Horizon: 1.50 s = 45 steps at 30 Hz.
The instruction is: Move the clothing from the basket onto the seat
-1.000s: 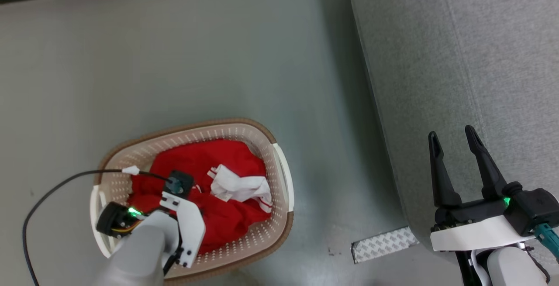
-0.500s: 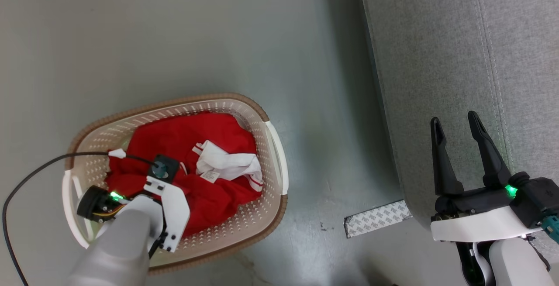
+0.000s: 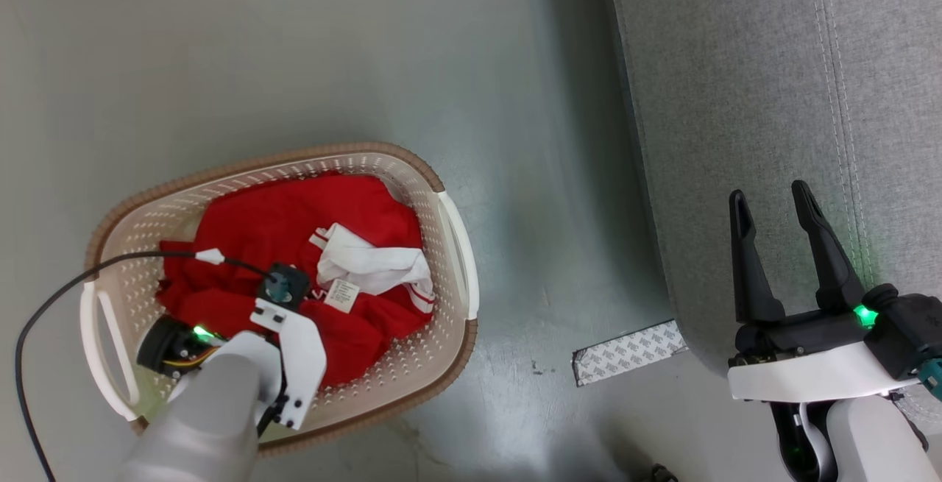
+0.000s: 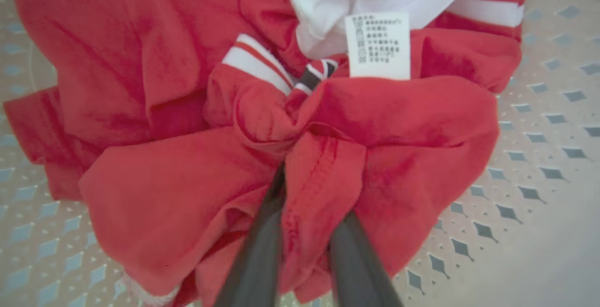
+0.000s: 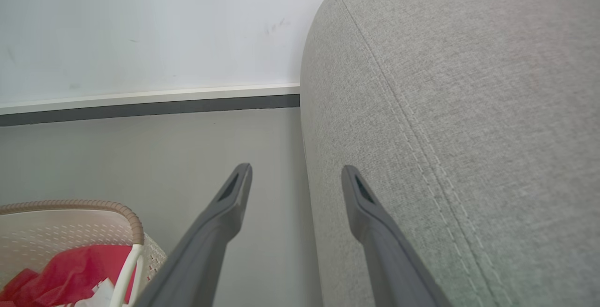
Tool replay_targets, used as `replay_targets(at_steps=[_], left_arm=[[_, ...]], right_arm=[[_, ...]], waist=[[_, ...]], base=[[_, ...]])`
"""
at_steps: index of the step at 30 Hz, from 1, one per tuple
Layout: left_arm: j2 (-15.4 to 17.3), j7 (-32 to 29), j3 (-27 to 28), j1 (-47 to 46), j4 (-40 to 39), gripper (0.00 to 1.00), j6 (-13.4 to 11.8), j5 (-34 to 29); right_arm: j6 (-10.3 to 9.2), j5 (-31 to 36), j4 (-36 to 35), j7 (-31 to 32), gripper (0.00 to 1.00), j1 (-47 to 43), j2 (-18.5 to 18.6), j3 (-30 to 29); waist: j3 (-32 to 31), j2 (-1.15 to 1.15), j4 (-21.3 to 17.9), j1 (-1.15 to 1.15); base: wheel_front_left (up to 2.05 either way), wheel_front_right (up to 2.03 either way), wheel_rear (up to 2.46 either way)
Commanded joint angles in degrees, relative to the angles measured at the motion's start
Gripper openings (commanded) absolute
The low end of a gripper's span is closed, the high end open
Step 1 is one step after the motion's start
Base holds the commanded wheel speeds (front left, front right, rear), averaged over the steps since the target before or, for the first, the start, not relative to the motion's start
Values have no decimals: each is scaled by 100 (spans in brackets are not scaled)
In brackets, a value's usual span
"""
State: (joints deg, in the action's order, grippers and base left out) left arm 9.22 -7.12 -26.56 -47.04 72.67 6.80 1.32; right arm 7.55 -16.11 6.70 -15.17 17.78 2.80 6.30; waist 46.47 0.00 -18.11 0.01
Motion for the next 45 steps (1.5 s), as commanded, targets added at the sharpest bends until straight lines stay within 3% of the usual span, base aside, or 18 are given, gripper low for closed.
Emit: replay_targets(at_steps=[1, 11, 26, 37, 45], left_arm=[[-12, -46, -14, -16, 31, 0, 20, 71], [-275, 552, 162, 115, -133, 0, 65, 577], [-583, 2100, 598, 1030, -707, 0, -44, 1403], [-616, 2228, 711, 2001, -2313, 0, -334, 1626], [-450, 2228, 811, 2826, -3674, 0, -564, 1478]], right_arm=[[-12, 9, 11, 2, 100, 79, 17, -29], [-12, 74, 158, 3, 100, -90, 18, -150], [-12, 412, 504, 2, 100, -985, 21, -437], [-12, 638, 582, 3, 100, -1629, 20, -669], [-12, 825, 678, 3, 100, -1934, 19, -677]], waist=[[-20, 0, 2, -1], [-853, 0, 160, -1], [-3039, 0, 756, -1], [-4161, 0, 1268, -1], [-4703, 0, 1534, -1]], base=[[0, 0, 0], [0, 0, 0], [0, 0, 0], [0, 0, 0], [0, 0, 0]])
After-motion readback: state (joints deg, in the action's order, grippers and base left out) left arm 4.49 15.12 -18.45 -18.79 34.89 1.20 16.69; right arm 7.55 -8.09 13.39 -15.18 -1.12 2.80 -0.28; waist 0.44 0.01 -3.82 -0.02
